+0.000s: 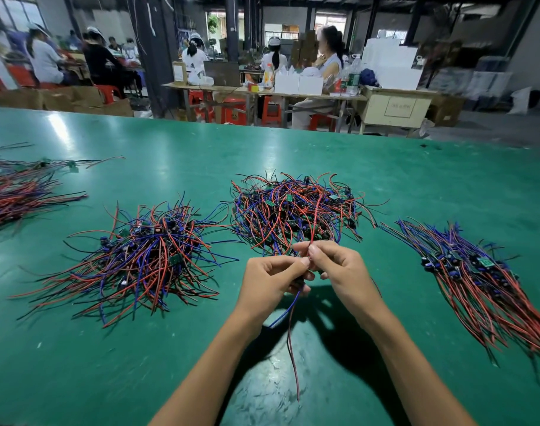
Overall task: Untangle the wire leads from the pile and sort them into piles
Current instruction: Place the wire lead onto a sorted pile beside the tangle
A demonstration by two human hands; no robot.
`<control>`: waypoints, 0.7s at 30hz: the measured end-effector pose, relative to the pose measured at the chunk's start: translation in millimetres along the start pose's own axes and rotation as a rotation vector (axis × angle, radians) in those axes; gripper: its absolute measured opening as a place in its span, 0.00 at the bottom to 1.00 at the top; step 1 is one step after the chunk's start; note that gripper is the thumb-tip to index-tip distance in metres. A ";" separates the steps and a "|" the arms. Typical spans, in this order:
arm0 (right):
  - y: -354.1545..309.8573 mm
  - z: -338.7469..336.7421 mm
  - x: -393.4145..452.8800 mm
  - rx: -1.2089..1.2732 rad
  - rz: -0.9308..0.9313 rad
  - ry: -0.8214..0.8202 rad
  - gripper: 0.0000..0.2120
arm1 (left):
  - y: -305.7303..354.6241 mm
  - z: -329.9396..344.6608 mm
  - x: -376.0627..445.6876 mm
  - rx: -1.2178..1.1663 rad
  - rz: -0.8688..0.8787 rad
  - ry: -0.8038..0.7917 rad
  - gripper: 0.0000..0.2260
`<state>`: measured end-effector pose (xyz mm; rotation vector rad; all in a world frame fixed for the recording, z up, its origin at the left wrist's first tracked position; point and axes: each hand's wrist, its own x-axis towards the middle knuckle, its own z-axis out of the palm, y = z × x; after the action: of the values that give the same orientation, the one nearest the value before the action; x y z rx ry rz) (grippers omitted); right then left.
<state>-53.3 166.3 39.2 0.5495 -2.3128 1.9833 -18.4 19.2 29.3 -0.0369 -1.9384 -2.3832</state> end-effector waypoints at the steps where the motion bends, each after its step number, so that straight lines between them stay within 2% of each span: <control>1: -0.3 1.4 -0.6 -0.004 -0.003 -0.019 0.12 | 0.1 -0.3 0.3 -0.013 0.000 -0.012 0.07; 4: -1.5 5.1 -1.7 0.018 -0.004 -0.022 0.14 | -0.8 0.2 2.1 -0.051 -0.024 -0.029 0.07; 8: -2.8 9.8 -1.9 0.072 0.027 0.054 0.16 | -4.3 0.7 3.2 -0.079 -0.071 -0.032 0.06; 15: -1.2 22.6 -0.2 0.220 0.294 0.228 0.14 | -4.6 1.1 2.9 0.124 0.001 -0.064 0.08; 21: 4.5 13.5 4.3 0.172 0.398 0.328 0.13 | -3.2 2.0 -0.2 0.190 -0.033 -0.169 0.07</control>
<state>-56.1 152.7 33.7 -0.2441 -2.1844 2.2383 -18.5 21.8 26.6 -0.2042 -2.2482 -2.2709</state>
